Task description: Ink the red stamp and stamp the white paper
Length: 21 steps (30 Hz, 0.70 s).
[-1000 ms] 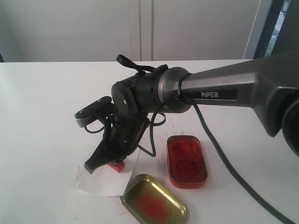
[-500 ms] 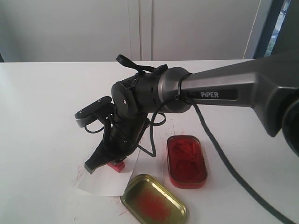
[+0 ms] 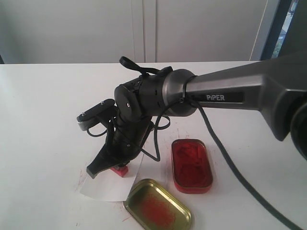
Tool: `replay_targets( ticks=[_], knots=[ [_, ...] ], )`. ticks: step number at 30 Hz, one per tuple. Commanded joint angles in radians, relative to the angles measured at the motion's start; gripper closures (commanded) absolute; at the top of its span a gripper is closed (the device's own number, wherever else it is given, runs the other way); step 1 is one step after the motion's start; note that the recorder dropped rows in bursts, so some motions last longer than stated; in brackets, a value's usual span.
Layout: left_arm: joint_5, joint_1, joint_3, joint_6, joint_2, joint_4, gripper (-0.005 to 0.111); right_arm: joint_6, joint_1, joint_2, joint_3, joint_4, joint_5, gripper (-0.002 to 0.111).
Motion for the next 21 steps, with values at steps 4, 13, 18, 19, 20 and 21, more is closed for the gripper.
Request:
replay_targets(
  ticks=[4,13,18,19,20,21],
  knots=[
    [0.002,0.001,0.005,0.000,-0.003,-0.001,0.107,0.013,0.000,-0.024,0.031,-0.006,0.036,0.108],
    [0.002,0.001,0.005,0.000,-0.003,-0.001,0.107,0.040,0.000,-0.093,0.031,-0.025,-0.025,0.108],
    [0.002,0.001,0.005,0.000,-0.003,-0.001,0.107,0.040,0.000,-0.111,0.031,-0.032,-0.042,0.108],
    [0.002,0.001,0.005,0.000,-0.003,-0.001,0.107,0.040,0.000,-0.111,0.031,-0.034,-0.044,0.108],
    [0.002,0.001,0.005,0.000,-0.003,-0.001,0.107,0.040,0.000,-0.111,0.031,-0.034,-0.047,0.108],
    [0.002,0.001,0.005,0.000,-0.003,-0.001,0.107,0.040,0.000,-0.111,0.031,-0.034,-0.049,0.108]
  ],
)
